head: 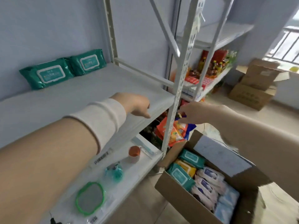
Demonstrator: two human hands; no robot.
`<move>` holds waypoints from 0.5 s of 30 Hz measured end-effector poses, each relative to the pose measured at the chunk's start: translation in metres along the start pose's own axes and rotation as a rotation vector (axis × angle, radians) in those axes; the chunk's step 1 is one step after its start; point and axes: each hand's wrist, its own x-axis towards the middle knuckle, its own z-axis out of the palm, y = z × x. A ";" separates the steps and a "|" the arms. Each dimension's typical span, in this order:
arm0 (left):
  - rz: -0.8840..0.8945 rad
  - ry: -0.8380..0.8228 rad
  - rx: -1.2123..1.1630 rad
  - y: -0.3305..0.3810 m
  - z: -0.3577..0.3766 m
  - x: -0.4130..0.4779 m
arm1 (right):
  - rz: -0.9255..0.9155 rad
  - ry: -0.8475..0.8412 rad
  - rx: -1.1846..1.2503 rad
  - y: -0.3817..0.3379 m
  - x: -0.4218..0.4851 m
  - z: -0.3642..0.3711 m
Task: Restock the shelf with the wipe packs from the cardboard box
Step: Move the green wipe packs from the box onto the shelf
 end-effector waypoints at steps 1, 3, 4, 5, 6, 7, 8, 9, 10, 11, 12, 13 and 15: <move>0.058 -0.018 -0.023 0.027 -0.003 0.004 | 0.015 -0.038 0.026 0.018 -0.018 0.013; 0.159 -0.068 -0.048 0.081 0.001 0.017 | 0.077 -0.129 0.085 0.055 -0.052 0.047; 0.189 -0.100 -0.041 0.105 0.007 0.026 | 0.117 -0.172 0.099 0.074 -0.066 0.066; 0.210 -0.132 -0.014 0.129 0.015 0.036 | 0.167 -0.211 0.107 0.093 -0.080 0.087; 0.228 -0.166 0.025 0.152 0.024 0.045 | 0.220 -0.246 0.113 0.111 -0.093 0.109; 0.251 -0.202 0.059 0.172 0.034 0.054 | 0.267 -0.286 0.125 0.126 -0.103 0.129; 0.280 -0.238 0.083 0.190 0.045 0.065 | 0.300 -0.323 0.141 0.138 -0.110 0.150; 0.312 -0.266 0.099 0.207 0.056 0.076 | 0.321 -0.357 0.164 0.150 -0.113 0.171; 0.338 -0.288 0.103 0.222 0.066 0.087 | 0.337 -0.386 0.184 0.159 -0.114 0.190; 0.356 -0.310 0.098 0.235 0.076 0.098 | 0.359 -0.405 0.202 0.166 -0.113 0.207; 0.367 -0.338 0.092 0.245 0.087 0.109 | 0.388 -0.417 0.238 0.172 -0.110 0.224; 0.377 -0.372 0.087 0.253 0.098 0.122 | 0.414 -0.428 0.280 0.178 -0.106 0.241; 0.390 -0.421 0.088 0.264 0.122 0.155 | 0.445 -0.445 0.358 0.185 -0.090 0.277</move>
